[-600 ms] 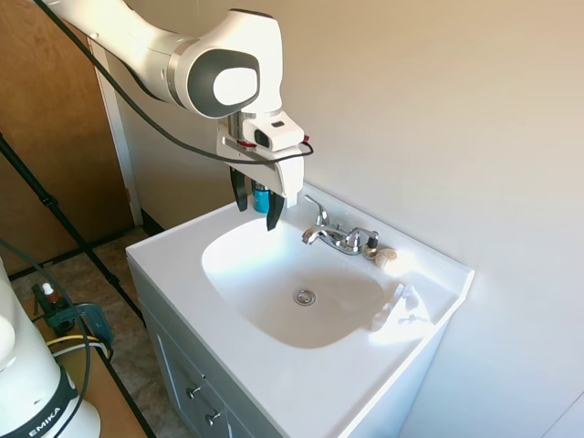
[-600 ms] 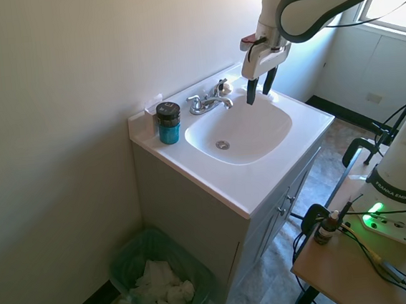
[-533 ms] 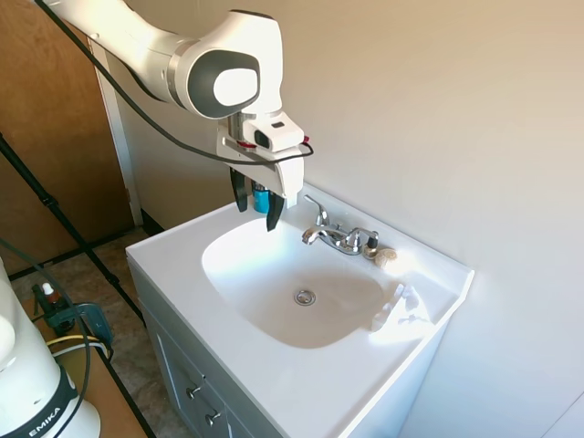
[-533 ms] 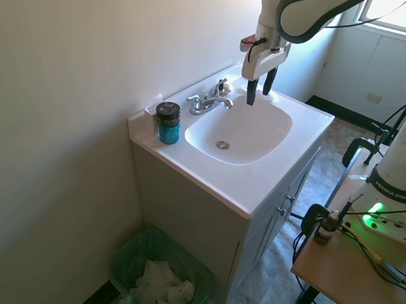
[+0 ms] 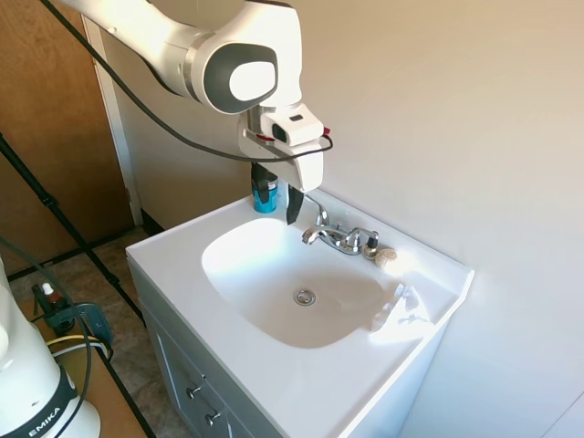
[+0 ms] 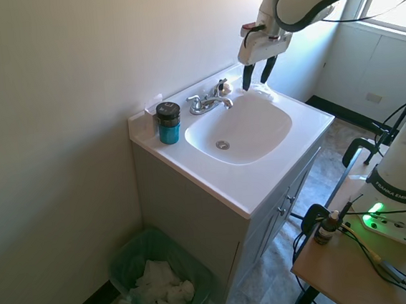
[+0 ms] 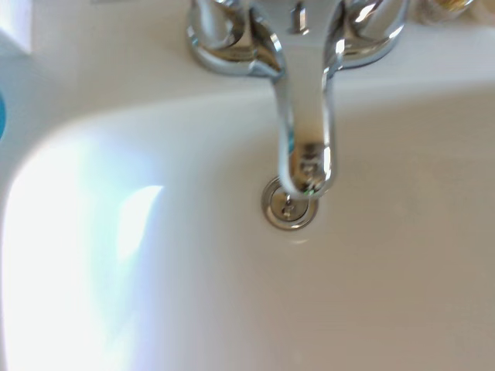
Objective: Throw the tissue in the trash bin
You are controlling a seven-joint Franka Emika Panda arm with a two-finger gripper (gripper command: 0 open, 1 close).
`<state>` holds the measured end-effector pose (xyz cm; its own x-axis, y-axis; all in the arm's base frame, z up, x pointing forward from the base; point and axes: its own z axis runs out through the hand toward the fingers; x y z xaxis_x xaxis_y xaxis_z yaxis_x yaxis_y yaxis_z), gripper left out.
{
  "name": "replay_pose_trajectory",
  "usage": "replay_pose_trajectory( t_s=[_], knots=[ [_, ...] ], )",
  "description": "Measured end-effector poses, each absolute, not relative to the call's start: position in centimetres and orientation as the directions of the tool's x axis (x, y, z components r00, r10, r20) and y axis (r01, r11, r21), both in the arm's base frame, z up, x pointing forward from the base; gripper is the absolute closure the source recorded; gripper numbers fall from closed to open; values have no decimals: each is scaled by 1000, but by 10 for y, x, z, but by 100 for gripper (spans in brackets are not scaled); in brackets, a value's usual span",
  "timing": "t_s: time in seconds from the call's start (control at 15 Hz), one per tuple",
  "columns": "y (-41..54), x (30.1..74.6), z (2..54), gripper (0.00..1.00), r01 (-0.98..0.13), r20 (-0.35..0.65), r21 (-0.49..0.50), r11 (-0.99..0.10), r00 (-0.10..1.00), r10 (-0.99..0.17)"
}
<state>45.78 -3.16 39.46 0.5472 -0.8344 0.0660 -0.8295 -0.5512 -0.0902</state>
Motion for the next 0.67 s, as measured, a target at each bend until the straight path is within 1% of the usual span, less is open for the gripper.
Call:
replay_pose_trajectory(
  t_s=[0.4,0.67],
  knots=[
    [-128,488,361,0,-924,26,-96,-370,369,-929],
    [-171,500,345,0,-952,27,-97,-290,289,-957]
  ],
)
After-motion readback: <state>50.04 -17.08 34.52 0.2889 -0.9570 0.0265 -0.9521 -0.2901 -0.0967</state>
